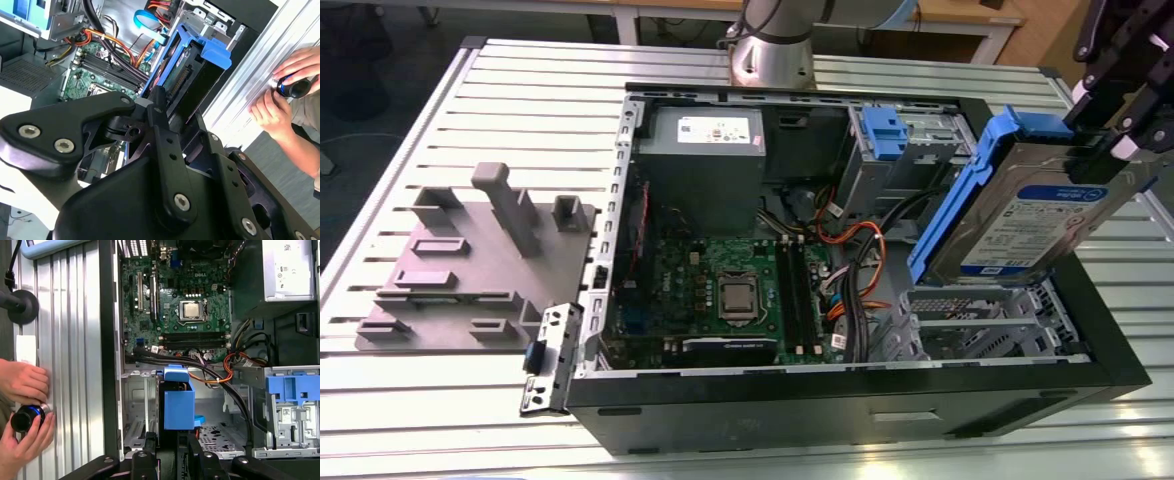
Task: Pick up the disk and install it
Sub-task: 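Pick up the disk, then insert the disk into the insertion slot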
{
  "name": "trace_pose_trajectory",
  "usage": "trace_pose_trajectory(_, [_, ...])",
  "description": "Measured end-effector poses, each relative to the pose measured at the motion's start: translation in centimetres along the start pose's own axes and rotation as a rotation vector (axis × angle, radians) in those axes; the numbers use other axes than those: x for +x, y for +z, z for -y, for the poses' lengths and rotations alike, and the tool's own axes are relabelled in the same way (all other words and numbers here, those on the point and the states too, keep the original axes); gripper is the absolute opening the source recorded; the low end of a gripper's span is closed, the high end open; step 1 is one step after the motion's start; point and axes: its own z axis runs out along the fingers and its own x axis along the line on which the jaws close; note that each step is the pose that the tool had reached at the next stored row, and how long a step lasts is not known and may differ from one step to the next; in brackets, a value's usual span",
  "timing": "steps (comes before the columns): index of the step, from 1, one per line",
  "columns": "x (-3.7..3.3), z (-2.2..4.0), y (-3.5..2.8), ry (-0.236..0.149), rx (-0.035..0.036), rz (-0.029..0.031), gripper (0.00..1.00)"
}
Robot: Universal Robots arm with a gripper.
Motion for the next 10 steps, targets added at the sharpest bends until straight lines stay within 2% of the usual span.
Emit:
trace_pose_trajectory(3, [0.14,0.28,0.13,0.005,-0.0001,0.0000,0.35])
trace_pose_trajectory(10, [0.46,0.45,0.51,0.015,-0.0002,0.0002,0.35])
